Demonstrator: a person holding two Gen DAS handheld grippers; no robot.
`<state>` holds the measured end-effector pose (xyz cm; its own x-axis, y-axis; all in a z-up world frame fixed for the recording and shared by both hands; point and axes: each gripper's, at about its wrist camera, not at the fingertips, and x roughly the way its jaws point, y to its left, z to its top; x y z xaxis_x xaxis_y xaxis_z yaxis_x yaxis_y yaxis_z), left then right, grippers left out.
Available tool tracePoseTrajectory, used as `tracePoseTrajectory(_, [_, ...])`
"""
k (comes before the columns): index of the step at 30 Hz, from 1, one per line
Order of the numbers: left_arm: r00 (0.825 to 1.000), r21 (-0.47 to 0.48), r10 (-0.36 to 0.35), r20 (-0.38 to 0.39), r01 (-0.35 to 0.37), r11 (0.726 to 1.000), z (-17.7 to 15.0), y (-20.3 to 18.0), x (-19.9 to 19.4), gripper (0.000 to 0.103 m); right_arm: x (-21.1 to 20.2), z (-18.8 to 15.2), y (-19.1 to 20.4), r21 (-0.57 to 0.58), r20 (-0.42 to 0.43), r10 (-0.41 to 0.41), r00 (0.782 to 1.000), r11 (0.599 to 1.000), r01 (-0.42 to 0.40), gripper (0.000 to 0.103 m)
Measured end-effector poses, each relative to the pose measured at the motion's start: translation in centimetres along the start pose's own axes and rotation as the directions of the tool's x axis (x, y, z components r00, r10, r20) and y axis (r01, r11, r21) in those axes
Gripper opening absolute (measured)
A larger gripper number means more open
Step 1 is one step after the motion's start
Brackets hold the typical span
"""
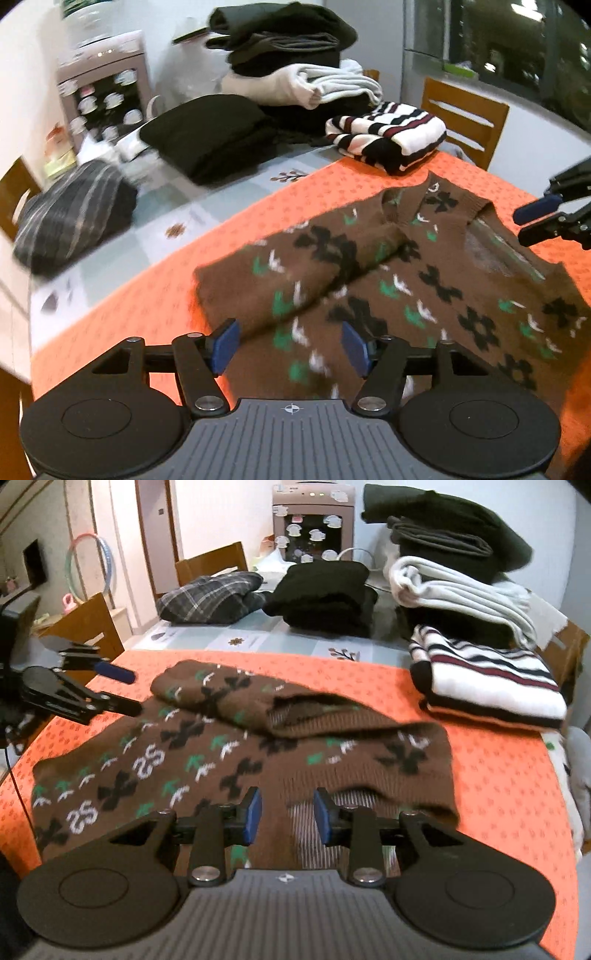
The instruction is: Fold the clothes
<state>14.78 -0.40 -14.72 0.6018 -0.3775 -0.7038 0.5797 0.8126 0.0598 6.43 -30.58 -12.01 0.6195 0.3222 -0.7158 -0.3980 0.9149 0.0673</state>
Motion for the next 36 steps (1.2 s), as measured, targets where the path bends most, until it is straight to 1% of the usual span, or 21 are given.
tracePoseTrajectory(4, [0.999,0.057,-0.037,-0.028,0.039,0.998,1.6,-0.3,3.0,0.067,2.2,1.3,-0.3,-0.023,-0.018,0.028,0.999,0.999,-0.028,0.036])
tracePoseTrajectory(7, [0.998,0.123,-0.029,-0.051,0.035,0.992,2.3,-0.9,5.2,0.069,3.9,1.9,-0.5,-0.032,-0.037,0.049,0.998,0.998,-0.051,0.036])
tracePoseTrajectory(10, [0.999,0.186,-0.003,-0.043,0.011,0.983,2.7,-1.0,6.7,0.069,5.2,2.3,-0.6,-0.033,-0.049,0.074,0.996,0.997,-0.076,0.036])
tracePoseTrajectory(13, [0.999,0.192,0.03,0.013,-0.032,0.981,4.2,-0.2,7.4,0.069,6.4,2.6,-0.8,-0.04,-0.062,0.09,0.994,0.995,-0.092,0.037])
tracePoseTrajectory(15, [0.994,0.164,0.081,0.067,-0.091,0.982,5.6,0.8,7.8,0.069,7.2,2.9,-0.9,-0.047,-0.067,0.095,0.993,0.994,-0.098,0.037])
tracePoseTrajectory(17, [0.983,0.132,0.137,0.124,-0.153,0.979,7.0,1.7,8.2,0.069,7.9,3.3,-1.1,-0.044,-0.065,0.104,0.992,0.993,-0.107,0.038])
tracePoseTrajectory(20, [0.959,0.064,0.208,0.191,-0.224,0.973,9.2,3.3,8.5,0.069,8.9,4.1,-1.5,-0.044,-0.049,0.116,0.992,0.992,-0.118,0.038])
tracePoseTrajectory(21, [0.957,0.04,0.211,0.197,-0.223,0.974,9.8,3.8,8.5,0.069,9.3,4.4,-1.5,-0.047,-0.045,0.118,0.992,0.992,-0.12,0.038])
tracePoseTrajectory(23, [0.959,0.001,0.203,0.199,-0.207,0.978,10.6,4.7,8.4,0.069,10.1,5.0,-1.7,-0.055,-0.036,0.115,0.993,0.992,-0.117,0.038])
tracePoseTrajectory(24, [0.962,-0.008,0.191,0.197,-0.193,0.981,10.7,4.9,8.3,0.069,10.6,5.3,-1.8,-0.059,-0.032,0.11,0.993,0.992,-0.112,0.038])
tracePoseTrajectory(25, [0.968,-0.007,0.168,0.185,-0.17,0.985,10.7,5.1,8.2,0.069,11.0,5.6,-2.0,-0.06,-0.028,0.099,0.995,0.993,-0.101,0.038])
tracePoseTrajectory(27, [0.981,0.006,0.13,0.147,-0.133,0.991,10.0,5.1,8.2,0.069,11.6,6.1,-2.7,-0.058,-0.022,0.066,0.998,0.996,-0.067,0.038])
tracePoseTrajectory(30, [0.993,0.042,0.085,0.088,-0.089,0.995,8.5,4.4,8.6,0.069,12.1,6.5,-4.0,-0.041,-0.022,0.016,1.0,0.999,-0.017,0.04])
tracePoseTrajectory(33, [0.998,0.044,0.044,0.047,-0.046,0.998,6.8,3.9,7.9,0.069,11.4,6.4,-5.4,-0.014,-0.03,0.004,1.0,1.0,-0.004,0.04])
tracePoseTrajectory(36, [1.0,0.028,0.012,0.019,-0.013,1.0,5.0,3.6,6.1,0.069,10.1,5.8,-6.4,0.015,-0.054,0.011,0.998,1.0,-0.011,0.04])
